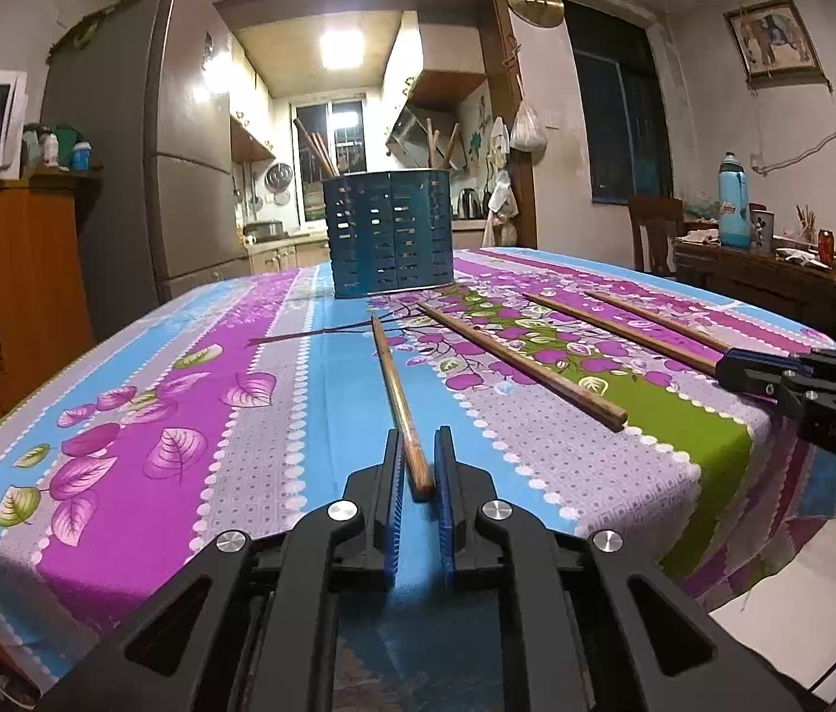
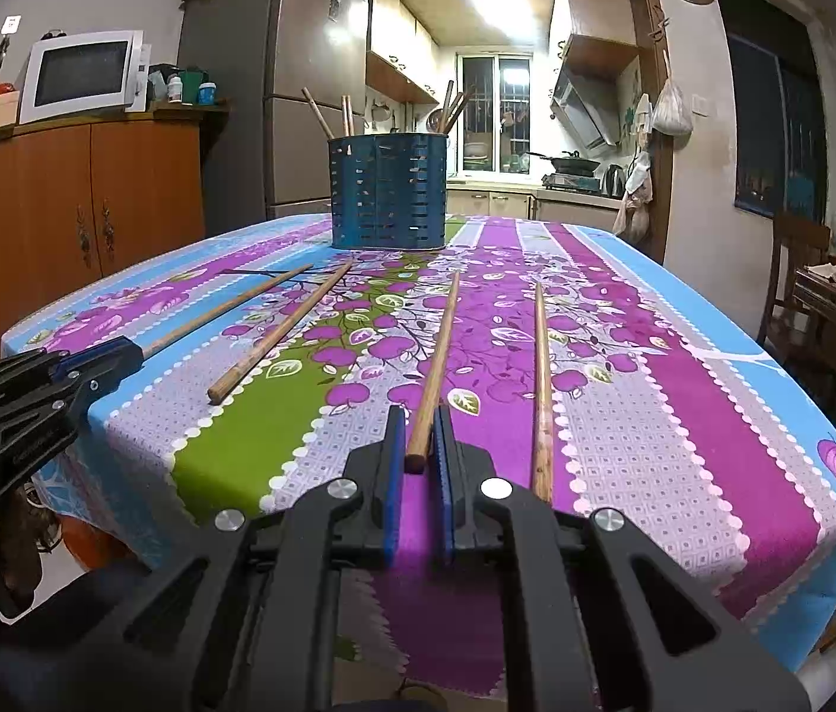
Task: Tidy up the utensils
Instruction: 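Close the left tool on a chopstick while the right tool grasps another chopstick, then lift the chopsticks and carry both tools over the utensil holder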
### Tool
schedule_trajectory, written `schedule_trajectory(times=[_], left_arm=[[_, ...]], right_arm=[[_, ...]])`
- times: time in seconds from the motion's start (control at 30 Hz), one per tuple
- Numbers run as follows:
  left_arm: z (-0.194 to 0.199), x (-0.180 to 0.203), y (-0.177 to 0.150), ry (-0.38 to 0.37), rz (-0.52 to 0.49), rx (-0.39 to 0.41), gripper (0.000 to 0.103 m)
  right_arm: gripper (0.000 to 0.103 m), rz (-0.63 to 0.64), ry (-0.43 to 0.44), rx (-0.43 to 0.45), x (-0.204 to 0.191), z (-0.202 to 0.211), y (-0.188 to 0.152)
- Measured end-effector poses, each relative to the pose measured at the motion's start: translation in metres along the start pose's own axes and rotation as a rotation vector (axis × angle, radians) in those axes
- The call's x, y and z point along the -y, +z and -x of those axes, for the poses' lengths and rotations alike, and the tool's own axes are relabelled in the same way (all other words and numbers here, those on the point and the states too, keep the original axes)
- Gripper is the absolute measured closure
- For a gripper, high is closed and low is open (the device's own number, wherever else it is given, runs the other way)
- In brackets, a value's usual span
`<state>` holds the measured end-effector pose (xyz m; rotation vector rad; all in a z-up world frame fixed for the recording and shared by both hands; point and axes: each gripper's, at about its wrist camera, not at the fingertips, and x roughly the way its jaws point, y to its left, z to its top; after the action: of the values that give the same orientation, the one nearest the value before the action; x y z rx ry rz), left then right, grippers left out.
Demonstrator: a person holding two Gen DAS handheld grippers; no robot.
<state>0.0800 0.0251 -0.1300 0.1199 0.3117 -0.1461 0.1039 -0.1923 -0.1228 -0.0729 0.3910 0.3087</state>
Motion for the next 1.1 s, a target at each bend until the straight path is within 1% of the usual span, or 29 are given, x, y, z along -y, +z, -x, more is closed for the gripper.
schedule_trajectory(times=[0.17,0.3,0.37,0.5,0.7,0.9,1.03,1.1], left_arm=[[-0.001,0.0,0.001,-0.007,-0.005,-0.005,0.091],[-0.001,-0.002,0.006,-0.016,0.005,-0.024,0.095],[0.002,-0.002,0.01,-0.014,-0.004,-0.01,0.095],[0.016,-0.007,0.028,0.0,0.002,0.043,0.095],[0.039,-0.013,0.062,0.013,-0.009,0.148,0.095],[0.045,-0.012,0.094,0.01,-0.038,0.224,0.095],[0.041,-0.016,0.12,-0.008,-0.046,0.248,0.095],[0.036,-0.019,0.134,-0.018,-0.044,0.249,0.095]], right_arm=[[0.095,-0.004,0.005,-0.001,-0.001,-0.001,-0.001],[0.097,-0.01,0.011,-0.001,0.0,-0.002,0.002],[0.098,-0.007,0.007,0.008,0.002,0.0,0.006],[0.098,-0.005,-0.001,0.037,0.003,0.009,0.019],[0.098,0.016,-0.018,0.097,0.004,0.027,0.048],[0.098,0.076,-0.014,0.174,0.002,0.042,0.087],[0.098,0.111,0.0,0.222,0.004,0.047,0.12],[0.098,0.116,0.012,0.231,0.006,0.048,0.134]])
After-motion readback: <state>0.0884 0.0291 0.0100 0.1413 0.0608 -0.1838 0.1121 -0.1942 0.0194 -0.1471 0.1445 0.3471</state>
